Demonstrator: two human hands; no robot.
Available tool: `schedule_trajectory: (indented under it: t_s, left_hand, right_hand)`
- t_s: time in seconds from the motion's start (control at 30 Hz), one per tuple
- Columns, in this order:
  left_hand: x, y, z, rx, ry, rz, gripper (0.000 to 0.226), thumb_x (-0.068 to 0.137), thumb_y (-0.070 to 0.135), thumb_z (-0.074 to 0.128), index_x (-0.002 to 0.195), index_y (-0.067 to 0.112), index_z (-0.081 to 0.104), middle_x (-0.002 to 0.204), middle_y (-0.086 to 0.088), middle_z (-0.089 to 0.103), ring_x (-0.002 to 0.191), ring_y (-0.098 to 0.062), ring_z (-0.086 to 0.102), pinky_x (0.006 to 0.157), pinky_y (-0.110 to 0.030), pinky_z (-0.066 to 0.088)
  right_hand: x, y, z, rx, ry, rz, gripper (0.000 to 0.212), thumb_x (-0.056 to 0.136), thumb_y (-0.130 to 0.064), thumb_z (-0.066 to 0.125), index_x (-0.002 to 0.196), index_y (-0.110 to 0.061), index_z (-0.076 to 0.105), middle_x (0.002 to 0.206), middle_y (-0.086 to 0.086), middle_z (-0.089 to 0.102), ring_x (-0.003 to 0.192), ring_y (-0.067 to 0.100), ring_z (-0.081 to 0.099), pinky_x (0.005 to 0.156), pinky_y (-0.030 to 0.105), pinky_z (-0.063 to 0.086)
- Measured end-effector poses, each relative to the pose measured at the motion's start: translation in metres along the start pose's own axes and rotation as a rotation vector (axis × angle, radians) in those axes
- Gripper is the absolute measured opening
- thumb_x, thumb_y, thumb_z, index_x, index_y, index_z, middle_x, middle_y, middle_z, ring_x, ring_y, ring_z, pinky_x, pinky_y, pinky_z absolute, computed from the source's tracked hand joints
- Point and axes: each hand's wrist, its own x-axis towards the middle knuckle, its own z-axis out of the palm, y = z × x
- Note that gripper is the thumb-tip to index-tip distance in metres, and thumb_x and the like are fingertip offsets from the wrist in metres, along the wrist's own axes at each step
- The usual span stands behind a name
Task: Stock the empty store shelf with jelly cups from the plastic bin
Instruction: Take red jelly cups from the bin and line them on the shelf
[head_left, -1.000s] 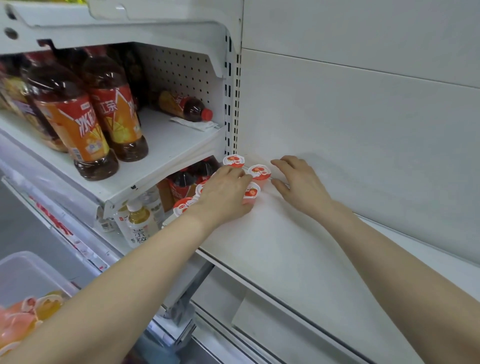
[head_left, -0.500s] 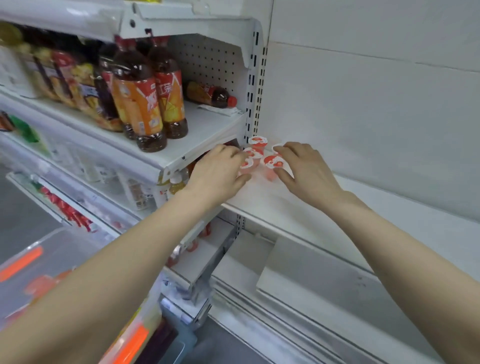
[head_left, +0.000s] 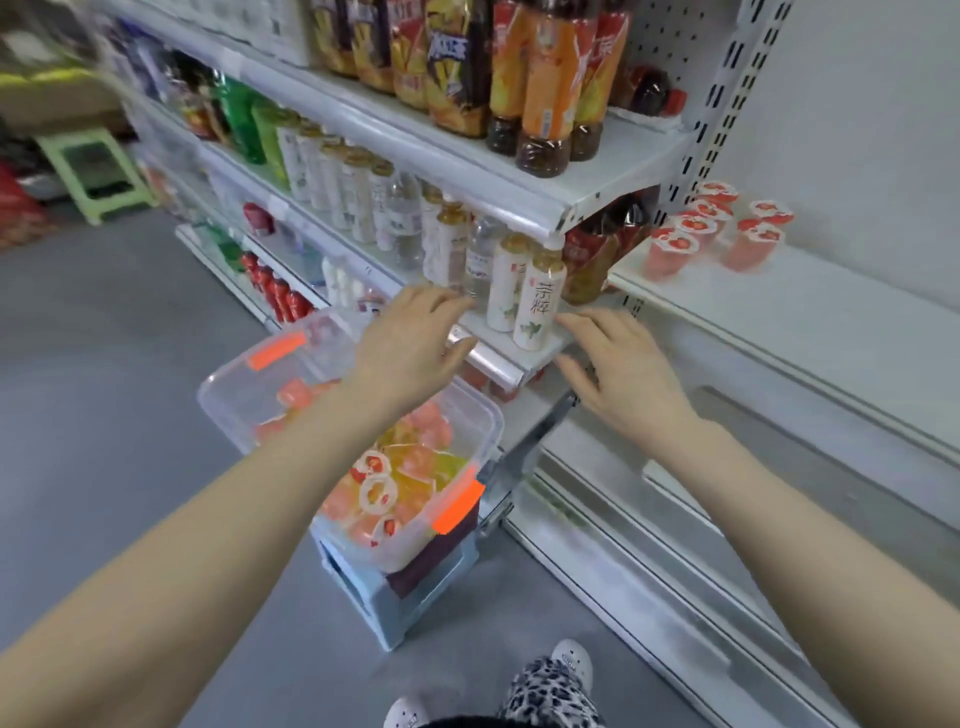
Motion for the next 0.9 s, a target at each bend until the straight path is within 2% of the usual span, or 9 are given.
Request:
schedule_trajectory:
  t_s: [0.17,0.27,0.37,0.47,0.57,0.73,0.9]
  left_hand:
    - [-0.083,-0.070,0.014,-0.038,-0.097,-0.260,0.042,0.093,0.033,0.059,0.130,0.014,0.058,0.127,-0.009,0.059,0.120,-0.030,0.049,0.101,-0.040,0.037]
    - [-0.120,-0.101,0.030,-0.043,-0.192,-0.381,0.041,0.093,0.033,0.059,0.129,0.014,0.059,0.127,-0.009,0.059,0.120,-0.031,0.049,0.101,-0.042,0.041]
    - [-0.138,-0.121,0.046,-0.056,-0.267,-0.465,0.041,0.094,0.032,0.058,0.131,0.015,0.057,0.129,-0.009,0.057,0.121,-0.030,0.048,0.100,-0.042,0.042]
    - [-0.139,-0.127,0.062,-0.080,-0.294,-0.502,0.041,0.095,0.033,0.055,0.133,0.019,0.054,0.132,-0.006,0.055,0.122,-0.027,0.047,0.098,-0.043,0.044]
    - [-0.139,-0.132,0.080,-0.080,-0.321,-0.517,0.041,0.096,0.034,0.053,0.134,0.020,0.054,0.131,-0.005,0.056,0.120,-0.027,0.048,0.099,-0.040,0.043]
    - [-0.146,-0.140,0.100,-0.002,-0.304,-0.515,0.034,0.096,0.033,0.052,0.127,0.021,0.060,0.125,-0.002,0.061,0.119,-0.025,0.048,0.104,-0.036,0.037]
    - [-0.146,-0.144,0.104,0.039,-0.313,-0.483,0.035,0.095,0.032,0.052,0.128,0.023,0.060,0.124,0.001,0.062,0.115,-0.022,0.050,0.103,-0.032,0.037]
  right_hand:
    - [-0.007,-0.061,0.059,0.088,-0.157,-0.113,0.041,0.091,-0.023,0.064,0.128,-0.006,0.060,0.120,0.014,0.061,0.109,0.034,0.057,0.093,0.041,0.043]
    - [-0.007,-0.080,0.093,0.101,-0.299,-0.151,0.043,0.093,-0.025,0.060,0.132,-0.010,0.057,0.123,0.011,0.061,0.113,0.033,0.056,0.097,0.042,0.044]
    - [0.003,-0.088,0.128,0.118,-0.406,-0.161,0.049,0.087,-0.018,0.062,0.134,-0.010,0.055,0.122,0.011,0.062,0.112,0.034,0.058,0.095,0.042,0.046]
    - [0.026,-0.088,0.160,0.068,-0.527,-0.170,0.056,0.089,-0.018,0.059,0.142,-0.013,0.045,0.133,0.010,0.056,0.119,0.033,0.054,0.098,0.044,0.044]
    - [0.054,-0.088,0.193,0.021,-0.622,-0.192,0.054,0.092,-0.014,0.057,0.143,-0.015,0.041,0.137,0.008,0.052,0.117,0.031,0.052,0.094,0.044,0.047]
    - [0.086,-0.093,0.233,-0.119,-0.722,-0.279,0.038,0.087,-0.008,0.059,0.124,-0.010,0.053,0.115,0.006,0.055,0.098,0.024,0.055,0.082,0.040,0.052]
    - [0.103,-0.097,0.249,-0.237,-0.796,-0.347,0.041,0.081,-0.007,0.063,0.120,-0.006,0.054,0.112,0.011,0.057,0.101,0.029,0.057,0.074,0.035,0.047]
